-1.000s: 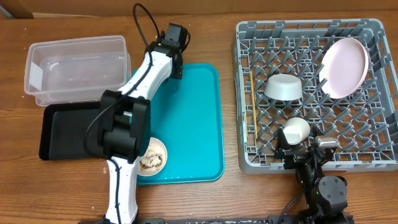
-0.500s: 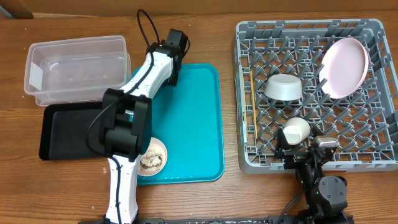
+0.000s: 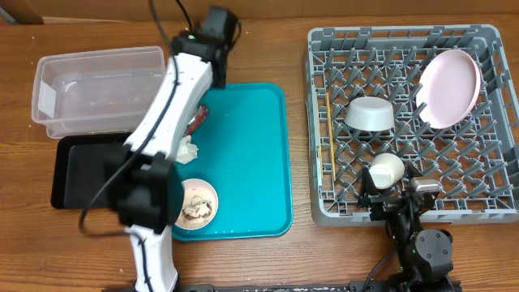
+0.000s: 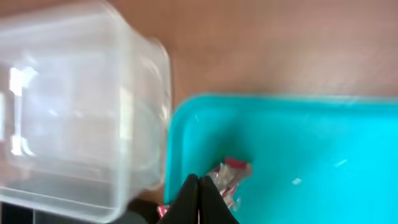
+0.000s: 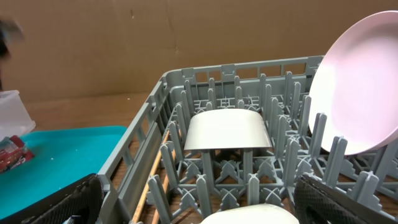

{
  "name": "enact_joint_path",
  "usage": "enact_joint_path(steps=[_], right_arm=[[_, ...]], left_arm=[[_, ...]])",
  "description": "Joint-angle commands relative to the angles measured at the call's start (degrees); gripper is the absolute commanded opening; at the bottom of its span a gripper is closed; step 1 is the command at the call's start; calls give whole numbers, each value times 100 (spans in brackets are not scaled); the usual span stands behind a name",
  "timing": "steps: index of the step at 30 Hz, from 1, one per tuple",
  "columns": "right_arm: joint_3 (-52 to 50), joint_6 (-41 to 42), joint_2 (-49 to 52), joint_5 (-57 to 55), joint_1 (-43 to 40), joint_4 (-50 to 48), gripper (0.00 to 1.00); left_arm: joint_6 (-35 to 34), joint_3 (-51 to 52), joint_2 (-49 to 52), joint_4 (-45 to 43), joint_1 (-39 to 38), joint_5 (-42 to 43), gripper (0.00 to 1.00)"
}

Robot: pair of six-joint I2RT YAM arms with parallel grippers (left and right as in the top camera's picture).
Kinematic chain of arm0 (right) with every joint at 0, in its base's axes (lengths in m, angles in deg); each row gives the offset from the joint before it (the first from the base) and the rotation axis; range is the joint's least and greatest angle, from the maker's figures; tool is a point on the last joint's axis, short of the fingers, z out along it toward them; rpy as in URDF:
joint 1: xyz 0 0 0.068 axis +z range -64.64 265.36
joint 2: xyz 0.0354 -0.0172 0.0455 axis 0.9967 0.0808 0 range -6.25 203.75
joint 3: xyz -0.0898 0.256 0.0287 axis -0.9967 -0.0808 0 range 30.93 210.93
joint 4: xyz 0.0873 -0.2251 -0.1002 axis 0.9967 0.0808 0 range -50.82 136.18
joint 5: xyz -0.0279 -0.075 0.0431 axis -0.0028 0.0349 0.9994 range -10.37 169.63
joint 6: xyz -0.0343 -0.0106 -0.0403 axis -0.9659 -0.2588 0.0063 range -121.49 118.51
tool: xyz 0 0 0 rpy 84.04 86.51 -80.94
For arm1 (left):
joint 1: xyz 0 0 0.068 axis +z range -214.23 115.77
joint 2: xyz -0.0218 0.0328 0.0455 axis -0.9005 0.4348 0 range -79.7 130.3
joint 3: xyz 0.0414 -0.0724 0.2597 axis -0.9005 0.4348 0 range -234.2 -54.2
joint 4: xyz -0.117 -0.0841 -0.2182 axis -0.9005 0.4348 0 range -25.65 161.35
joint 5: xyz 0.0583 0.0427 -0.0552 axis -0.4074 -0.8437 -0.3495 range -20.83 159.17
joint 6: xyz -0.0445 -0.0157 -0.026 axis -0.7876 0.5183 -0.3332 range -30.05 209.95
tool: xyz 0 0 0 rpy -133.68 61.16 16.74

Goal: Sort waste into correct bins and load items into the dishwasher
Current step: 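Grasp the red wrapper with the left gripper and lift it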

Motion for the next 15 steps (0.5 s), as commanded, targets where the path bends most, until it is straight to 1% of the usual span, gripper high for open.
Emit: enact_joint_path(steps=[1, 4, 7, 12, 15], right_arm=[[-31, 15, -72, 0, 0, -37, 100], [-31, 15, -72, 2, 0, -37, 100], [-31, 15, -72, 0, 0, -37, 100], [-31, 17, -72, 0, 0, -37, 100], [-31, 17, -72, 0, 0, -37, 100]], left_arm=[[-136, -190, -603, -297, 328, -15, 4], [-136, -186, -608, -966, 737, 74, 4], [-138, -184, -426, -1292, 1051, 321, 4], [-155, -184, 138, -1331, 1499, 391, 4], [-232, -184, 310, -1163, 1674, 332, 4]])
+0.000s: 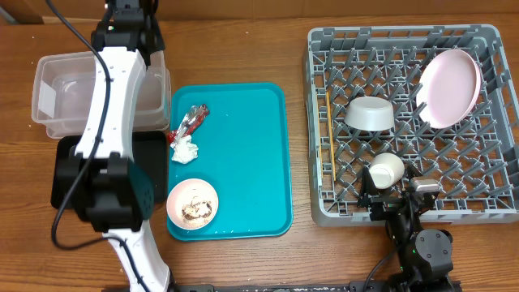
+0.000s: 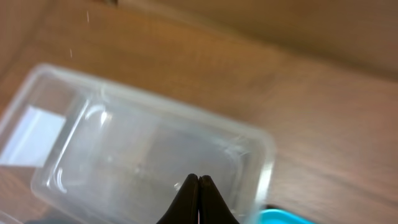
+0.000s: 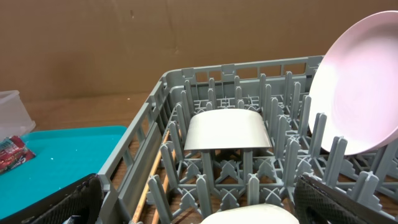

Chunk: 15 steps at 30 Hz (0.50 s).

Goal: Sort waste into correct bins and load items into the dishwasher
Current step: 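Grasp the red wrapper with the left gripper and lift it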

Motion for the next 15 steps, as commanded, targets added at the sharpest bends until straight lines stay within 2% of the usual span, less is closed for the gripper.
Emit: enact_joint_path(steps=[1, 2, 4, 5, 9, 15], right_arm=[[-31, 17, -72, -2, 0, -39, 100], [-31, 17, -72, -2, 0, -39, 100], [-31, 17, -72, -2, 0, -39, 100], [-31, 17, -72, -2, 0, -39, 100], [-31, 15, -72, -2, 0, -39, 100], [-31, 15, -72, -2, 0, -39, 100]], left_arm=[[-269, 20, 245, 201, 125, 70, 4], [-339, 20, 236, 273, 155, 79, 13], [-328, 11, 170, 348, 173, 136, 75], [-286, 11, 142, 365, 173, 138, 77], [-136, 7, -201, 656, 109, 197, 76], [-133, 9, -739, 1547, -267, 1797, 70]])
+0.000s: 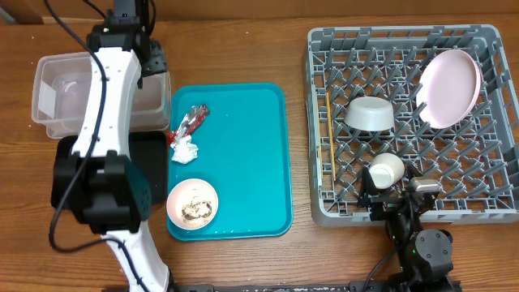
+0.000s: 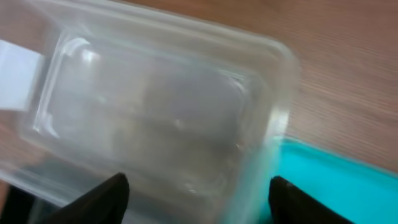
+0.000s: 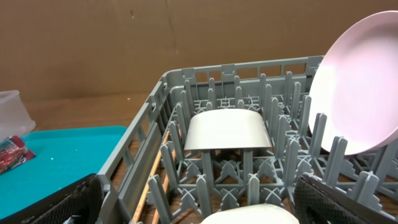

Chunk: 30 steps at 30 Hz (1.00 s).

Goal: Sort waste into correct bins and load items into the dishwasher
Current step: 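Grasp the red wrapper with the left gripper and lift it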

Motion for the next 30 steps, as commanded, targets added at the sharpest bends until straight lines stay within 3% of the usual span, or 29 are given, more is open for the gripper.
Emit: enact_joint_path(steps=[1, 7, 9, 12, 14, 19, 20, 23, 26, 28, 30], right_arm=[[-31, 17, -72, 0, 0, -37, 100], [-31, 17, -72, 0, 0, -37, 100], [-31, 17, -72, 0, 0, -37, 100], [-31, 17, -72, 0, 0, -37, 100], [-31, 17, -72, 2, 0, -37, 100], [-31, 17, -72, 0, 0, -37, 100], [-31, 17, -72, 0, 0, -37, 100], [-31, 17, -72, 0, 0, -37, 100], [-31, 17, -72, 0, 0, -37, 100], [-31, 17, -72, 0, 0, -37, 100], [-31, 17, -72, 0, 0, -37, 100]], left_arm=[[22, -83, -455, 404, -389, 1036, 69], [85, 581, -197, 706, -1213, 1073, 62], [181, 820, -116, 535, -1526, 503, 65], [33, 1106, -11, 398, -1794, -837, 80], [-197, 1309, 74, 264, -1818, -1482, 84], [-138, 1648, 474, -426, -1580, -1285, 84], [-26, 1650, 612, -433, -1534, -953, 77], [160, 1650, 772, -96, -1515, 46, 36], [179, 1635, 767, 55, -1589, 201, 25], [181, 1574, 758, 144, -1596, 197, 8], [153, 1340, 730, 411, -1585, 229, 4]])
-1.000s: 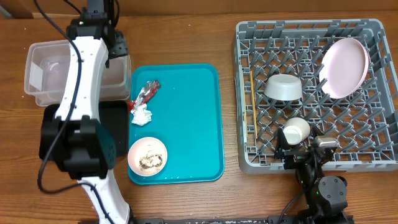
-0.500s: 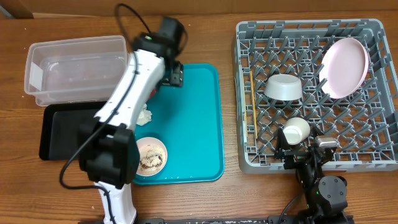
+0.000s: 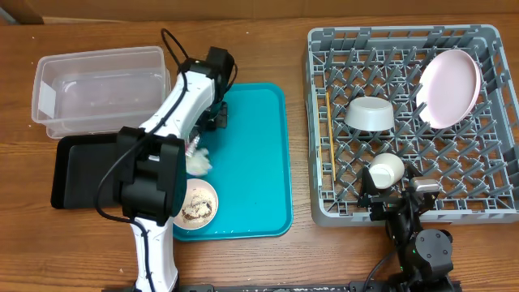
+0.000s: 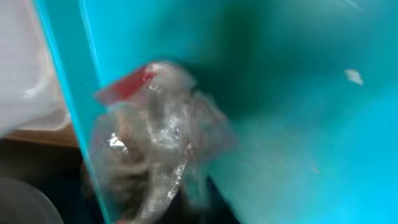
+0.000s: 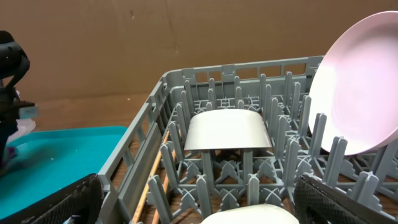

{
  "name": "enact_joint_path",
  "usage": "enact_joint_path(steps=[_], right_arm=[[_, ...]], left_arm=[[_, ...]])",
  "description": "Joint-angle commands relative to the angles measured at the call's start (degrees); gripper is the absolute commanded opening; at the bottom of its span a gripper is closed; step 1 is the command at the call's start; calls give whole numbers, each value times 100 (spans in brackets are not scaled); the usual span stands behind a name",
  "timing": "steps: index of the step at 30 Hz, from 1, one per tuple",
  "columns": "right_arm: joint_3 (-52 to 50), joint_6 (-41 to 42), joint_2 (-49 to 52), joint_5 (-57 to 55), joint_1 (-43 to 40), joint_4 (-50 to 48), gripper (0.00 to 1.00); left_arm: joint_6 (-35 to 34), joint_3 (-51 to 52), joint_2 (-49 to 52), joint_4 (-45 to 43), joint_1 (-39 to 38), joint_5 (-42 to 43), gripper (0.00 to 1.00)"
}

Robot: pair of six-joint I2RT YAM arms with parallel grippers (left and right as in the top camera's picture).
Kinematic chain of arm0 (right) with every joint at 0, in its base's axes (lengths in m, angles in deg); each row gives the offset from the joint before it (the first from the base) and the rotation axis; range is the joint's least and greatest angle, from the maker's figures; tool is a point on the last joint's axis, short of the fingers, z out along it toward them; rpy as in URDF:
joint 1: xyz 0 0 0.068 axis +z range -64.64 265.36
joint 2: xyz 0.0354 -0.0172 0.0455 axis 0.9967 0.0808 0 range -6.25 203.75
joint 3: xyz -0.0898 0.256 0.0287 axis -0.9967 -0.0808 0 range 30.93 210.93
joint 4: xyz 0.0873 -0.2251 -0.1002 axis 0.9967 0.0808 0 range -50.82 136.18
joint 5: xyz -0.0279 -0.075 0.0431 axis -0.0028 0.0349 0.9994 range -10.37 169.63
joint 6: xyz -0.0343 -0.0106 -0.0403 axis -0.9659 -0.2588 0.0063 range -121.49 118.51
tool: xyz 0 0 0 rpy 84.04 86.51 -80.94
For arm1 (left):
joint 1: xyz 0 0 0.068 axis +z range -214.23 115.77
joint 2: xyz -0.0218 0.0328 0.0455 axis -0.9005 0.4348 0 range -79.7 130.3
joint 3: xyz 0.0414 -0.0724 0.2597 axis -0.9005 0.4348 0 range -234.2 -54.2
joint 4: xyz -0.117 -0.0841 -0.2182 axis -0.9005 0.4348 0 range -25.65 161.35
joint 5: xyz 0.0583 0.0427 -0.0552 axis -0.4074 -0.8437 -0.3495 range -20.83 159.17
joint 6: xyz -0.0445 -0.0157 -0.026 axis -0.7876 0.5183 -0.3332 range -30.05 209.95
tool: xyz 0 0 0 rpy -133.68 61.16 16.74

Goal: Sort waste into correct bins and load items into the dishwasher
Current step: 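Grasp the red wrapper with the left gripper and lift it, then carry the wrapper over the clear plastic bin with the left gripper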

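Observation:
A crumpled clear-and-red wrapper (image 4: 155,124) fills the blurred left wrist view, at the left edge of the teal tray (image 3: 251,162). My left gripper (image 3: 215,113) is down on it at the tray's upper left. Its dark fingertips (image 4: 205,202) look pressed together at the wrapper's lower end. In the overhead view the wrapper is hidden under the gripper. A white tissue ball (image 3: 199,162) and a small soiled bowl (image 3: 197,203) also lie on the tray. My right gripper (image 5: 199,208) stands open at the near edge of the grey dish rack (image 3: 486,215), behind a cup (image 3: 387,169).
A clear plastic bin (image 3: 97,81) sits at the back left, with a black bin (image 3: 81,174) in front of it. The rack holds a pink plate (image 3: 448,88), an upturned grey bowl (image 3: 371,113) and a chopstick (image 3: 330,138).
My left gripper was open over the clear bin; now it is down at the wrapper on the tray with its jaws closed up. The tissue ball lies slightly lower and to the right. The right arm is unchanged.
My left gripper was shut beside the wrapper on the tray. Then it was shut over the clear bin while the wrapper still lay on the tray. It stood open over the bin, and now it is back at the wrapper, shut. The right arm stayed still throughout.

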Motion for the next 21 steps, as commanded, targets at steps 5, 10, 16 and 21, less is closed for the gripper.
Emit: enact_joint_path(steps=[5, 10, 16, 21], right_arm=[[-31, 20, -68, 0, 0, -42, 100], [-31, 20, -68, 0, 0, -42, 100], [-31, 20, -68, 0, 0, -42, 100], [-31, 17, -68, 0, 0, -42, 100]], left_arm=[[-70, -1399, -247, 938, 52, 328, 3], [-70, -2914, -627, 1558, 201, 302, 4], [-616, -3414, -841, 1884, 778, -26, 4], [-988, -3217, -778, 1679, 1657, 66, 4]])
